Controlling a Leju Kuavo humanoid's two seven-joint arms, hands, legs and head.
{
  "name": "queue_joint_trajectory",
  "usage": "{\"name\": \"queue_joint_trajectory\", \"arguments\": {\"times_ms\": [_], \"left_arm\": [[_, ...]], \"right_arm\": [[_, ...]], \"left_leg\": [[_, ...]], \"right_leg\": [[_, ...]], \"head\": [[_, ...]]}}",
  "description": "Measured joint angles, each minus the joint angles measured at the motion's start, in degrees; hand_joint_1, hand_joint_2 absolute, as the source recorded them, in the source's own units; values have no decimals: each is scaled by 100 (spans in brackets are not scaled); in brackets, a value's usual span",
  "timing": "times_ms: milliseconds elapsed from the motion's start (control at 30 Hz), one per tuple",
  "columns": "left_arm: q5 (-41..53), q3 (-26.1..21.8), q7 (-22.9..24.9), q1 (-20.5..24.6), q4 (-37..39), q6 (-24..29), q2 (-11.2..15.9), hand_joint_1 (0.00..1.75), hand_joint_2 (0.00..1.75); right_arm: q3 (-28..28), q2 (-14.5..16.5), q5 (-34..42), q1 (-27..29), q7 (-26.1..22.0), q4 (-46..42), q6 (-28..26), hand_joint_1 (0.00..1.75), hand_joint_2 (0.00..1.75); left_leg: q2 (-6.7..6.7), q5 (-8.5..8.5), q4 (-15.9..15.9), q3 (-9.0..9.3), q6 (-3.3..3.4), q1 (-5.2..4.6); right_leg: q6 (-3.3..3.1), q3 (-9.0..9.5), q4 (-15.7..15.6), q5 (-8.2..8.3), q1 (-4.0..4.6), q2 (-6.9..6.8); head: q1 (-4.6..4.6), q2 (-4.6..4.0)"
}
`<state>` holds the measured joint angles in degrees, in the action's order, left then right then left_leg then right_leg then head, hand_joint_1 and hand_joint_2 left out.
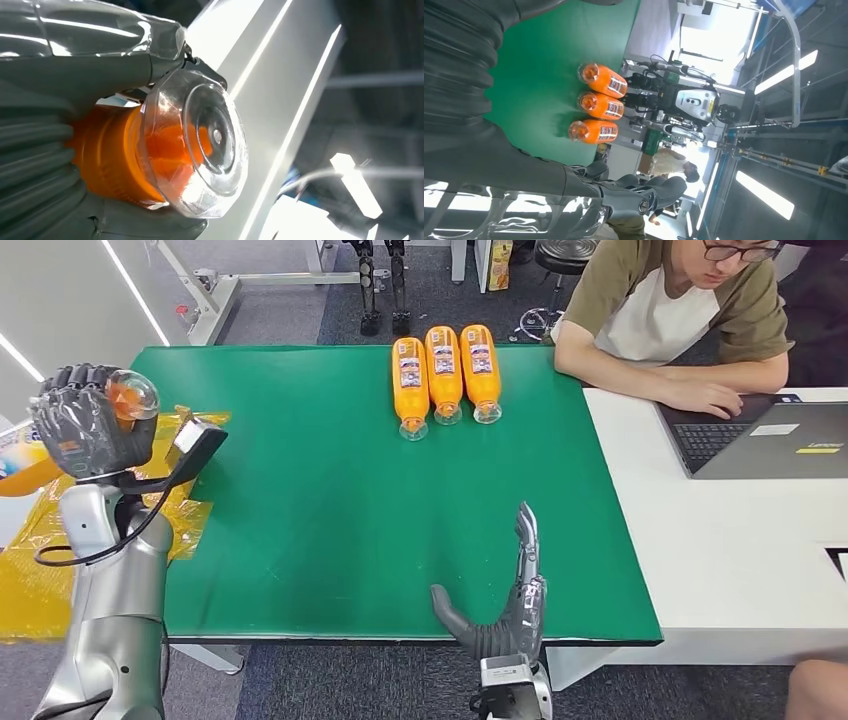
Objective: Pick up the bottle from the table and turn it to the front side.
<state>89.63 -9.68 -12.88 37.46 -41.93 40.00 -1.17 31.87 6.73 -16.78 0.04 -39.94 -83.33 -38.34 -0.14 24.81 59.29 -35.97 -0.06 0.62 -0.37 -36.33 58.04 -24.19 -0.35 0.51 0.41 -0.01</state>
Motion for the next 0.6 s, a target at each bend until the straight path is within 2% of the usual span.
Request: {"name": "queue_joint_trajectory", "arguments": {"times_ms": [100, 233, 400, 600], "left_arm": [[16, 514, 555, 127, 627, -2, 113, 175, 175], [20, 1074, 894, 169, 1332, 1, 182, 175, 175], [2, 1500, 982, -4, 1860, 9, 201, 175, 175], [-45, 1690, 936, -374, 2080, 13, 194, 175, 175]], "right_arm": [[-14, 1, -1, 16, 33, -75, 0, 0, 175], [-13, 1, -3, 16, 105, -99, 1, 0, 175], [11, 3, -107, 2, 143, -99, 2, 0, 175], [62, -1, -107, -12, 213, -94, 3, 0, 175]], "left_leg": [[0, 0, 0, -1, 0, 0], [8, 1, 0, -1, 0, -1], [9, 3, -2, -1, -3, 1], [9, 7, -5, -2, -7, 2]], "right_leg": [[0, 1, 0, 1, 0, 0], [-6, -1, 0, 5, -1, 5], [-14, -3, 0, 2, -1, 4], [-22, -6, 1, -5, 0, 4]], "head": [[1, 0], [1, 0], [1, 1], [1, 1]]}}
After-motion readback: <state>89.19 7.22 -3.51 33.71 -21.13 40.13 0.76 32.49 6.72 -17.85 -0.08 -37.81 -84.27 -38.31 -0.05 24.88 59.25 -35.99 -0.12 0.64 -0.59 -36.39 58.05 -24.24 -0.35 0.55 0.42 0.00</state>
